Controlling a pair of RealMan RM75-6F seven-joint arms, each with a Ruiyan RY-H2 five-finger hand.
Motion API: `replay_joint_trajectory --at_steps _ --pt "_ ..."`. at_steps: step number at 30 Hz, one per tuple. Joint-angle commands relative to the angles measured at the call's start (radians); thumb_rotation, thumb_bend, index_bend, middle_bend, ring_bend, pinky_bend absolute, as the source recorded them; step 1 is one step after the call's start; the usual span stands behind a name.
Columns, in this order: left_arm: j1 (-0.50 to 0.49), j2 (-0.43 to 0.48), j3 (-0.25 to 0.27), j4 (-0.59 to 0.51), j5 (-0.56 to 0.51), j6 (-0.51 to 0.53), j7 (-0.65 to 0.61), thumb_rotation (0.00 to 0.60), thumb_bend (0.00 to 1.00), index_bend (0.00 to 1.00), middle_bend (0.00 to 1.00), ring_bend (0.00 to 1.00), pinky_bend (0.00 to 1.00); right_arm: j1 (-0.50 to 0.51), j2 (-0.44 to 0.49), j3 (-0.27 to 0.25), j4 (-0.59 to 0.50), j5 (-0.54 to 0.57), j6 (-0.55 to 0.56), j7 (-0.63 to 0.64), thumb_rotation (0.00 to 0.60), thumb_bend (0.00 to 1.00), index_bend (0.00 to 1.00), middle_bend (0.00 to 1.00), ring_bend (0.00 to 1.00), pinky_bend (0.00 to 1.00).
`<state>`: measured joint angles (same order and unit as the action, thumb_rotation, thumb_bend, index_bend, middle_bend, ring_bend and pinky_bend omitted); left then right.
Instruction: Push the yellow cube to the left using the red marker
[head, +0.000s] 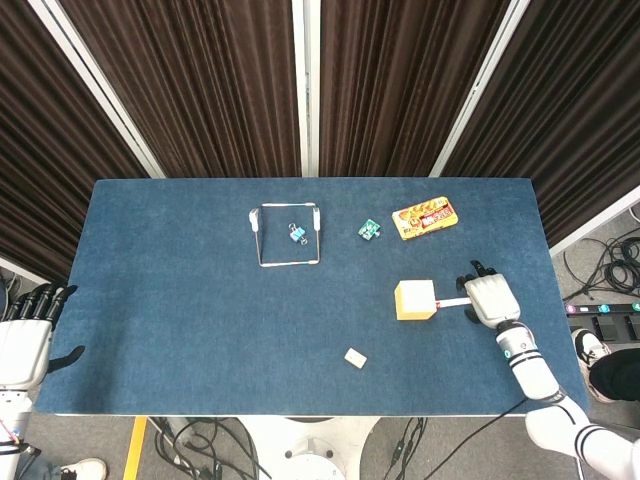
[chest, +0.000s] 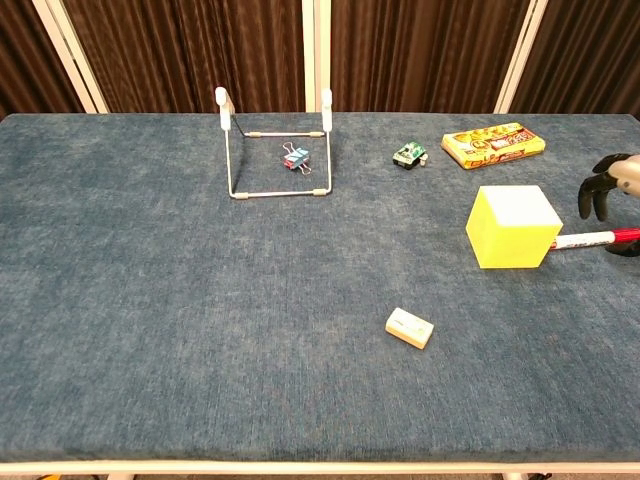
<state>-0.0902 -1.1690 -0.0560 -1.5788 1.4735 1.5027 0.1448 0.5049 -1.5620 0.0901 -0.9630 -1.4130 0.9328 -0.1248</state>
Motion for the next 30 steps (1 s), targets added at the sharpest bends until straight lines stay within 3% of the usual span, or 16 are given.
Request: replay_joint_trajectory --at_steps 1,12,18,30 --pt "0.0 0.0 0.0 0.0 0.0 0.0 0.0 0.6 0.16 0.22 0.21 0.14 0.18 0.012 -0.035 -0.009 0.046 -0.006 -0.006 0.014 0.6 0.17 0.43 0.46 0.12 0.29" --pt "0.0 0.0 0.0 0.0 0.0 0.0 0.0 0.6 0.16 0.22 0.21 0.14 0.18 0.017 -0.076 -0.023 0.131 -0.011 -0.006 0.065 0.6 0.2 0.49 0.5 0.14 0.29" --pt "0.0 0.0 0.0 0.0 0.0 0.0 0.0 0.6 0.16 0.22 0.21 0.14 0.18 0.021 -0.08 -0.027 0.146 -0.014 -0.007 0.082 0.6 0.32 0.54 0.53 0.17 0.29" --pt "0.0 0.0 0.0 0.0 0.0 0.0 0.0 0.6 0.16 0.22 0.21 0.14 0.18 -0.005 0.007 -0.048 0.1 -0.048 0.062 0.139 0.6 0.43 0.64 0.61 0.22 0.32"
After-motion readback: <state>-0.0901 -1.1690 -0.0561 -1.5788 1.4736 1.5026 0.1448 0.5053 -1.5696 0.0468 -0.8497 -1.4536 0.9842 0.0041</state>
